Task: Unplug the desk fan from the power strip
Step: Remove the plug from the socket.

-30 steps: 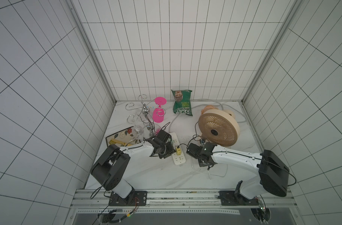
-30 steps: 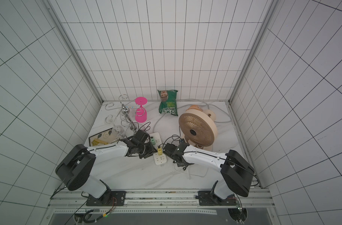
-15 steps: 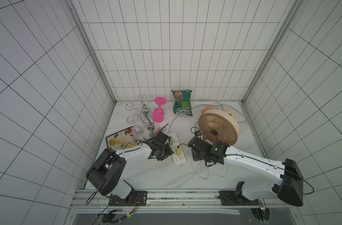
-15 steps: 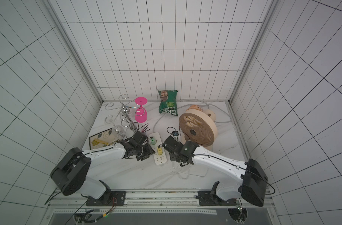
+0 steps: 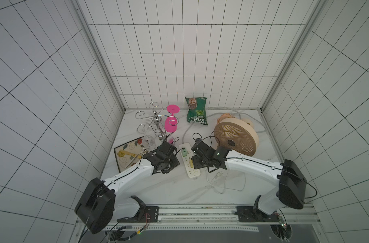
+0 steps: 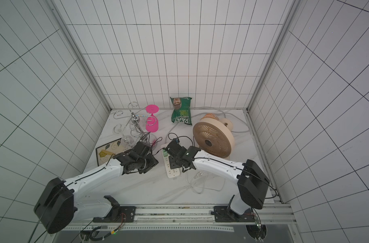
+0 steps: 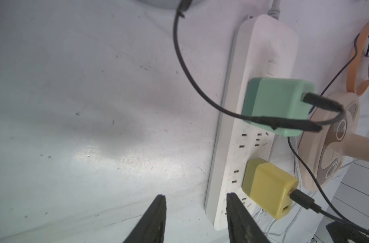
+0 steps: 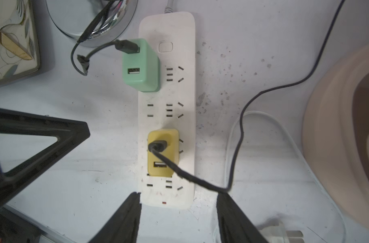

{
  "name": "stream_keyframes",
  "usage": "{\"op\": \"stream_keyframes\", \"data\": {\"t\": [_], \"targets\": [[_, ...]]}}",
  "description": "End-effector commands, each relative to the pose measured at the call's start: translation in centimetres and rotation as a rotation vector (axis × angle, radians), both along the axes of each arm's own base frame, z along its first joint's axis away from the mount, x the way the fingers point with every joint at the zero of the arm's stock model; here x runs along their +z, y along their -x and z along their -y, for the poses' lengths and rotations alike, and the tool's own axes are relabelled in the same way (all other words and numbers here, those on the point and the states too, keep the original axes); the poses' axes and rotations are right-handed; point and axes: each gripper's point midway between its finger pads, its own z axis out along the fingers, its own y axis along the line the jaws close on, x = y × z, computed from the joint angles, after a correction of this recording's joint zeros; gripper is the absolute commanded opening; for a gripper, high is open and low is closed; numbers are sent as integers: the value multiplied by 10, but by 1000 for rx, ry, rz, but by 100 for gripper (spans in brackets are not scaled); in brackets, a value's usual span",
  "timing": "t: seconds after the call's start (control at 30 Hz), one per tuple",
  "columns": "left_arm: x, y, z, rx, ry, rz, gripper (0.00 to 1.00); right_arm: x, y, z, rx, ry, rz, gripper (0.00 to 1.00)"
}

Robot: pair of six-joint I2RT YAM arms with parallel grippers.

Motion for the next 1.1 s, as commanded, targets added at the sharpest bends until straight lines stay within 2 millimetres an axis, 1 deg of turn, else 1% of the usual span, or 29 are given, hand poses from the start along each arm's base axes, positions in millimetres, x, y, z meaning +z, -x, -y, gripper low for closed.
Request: {"op": "stream_keyframes", "data": {"t": [0.0,0.13,0.3,0.5,0.7,0.83,0.9,1.07], "targets": [[-1,1,-20,80,-24,-9,49,-3,-3,-12,14,-1,-15,59],[-1,3,-27,104,-21,-13,48,-14,-7,-16,10,26,-30,58],[-3,3,-29,106,-19,-22,48,-25,-10,-19,12,72,-40,50],[-3,-1,-26,100,-12,-22,48,-36,-12,-23,20,99,-59,42],[-2,-4,-22,85,5,-14,48,-37,-13,-27,35,107,-59,32],[-4,-6,-6,15,55,-25,52,-36,-13,-29,45,106,-55,26],[-6,-6,0,-2,76,-30,53,-34,-12,-33,60,101,-52,24],[-6,-8,4,-1,109,-5,54,-29,-5,-47,118,79,-42,20]]}}
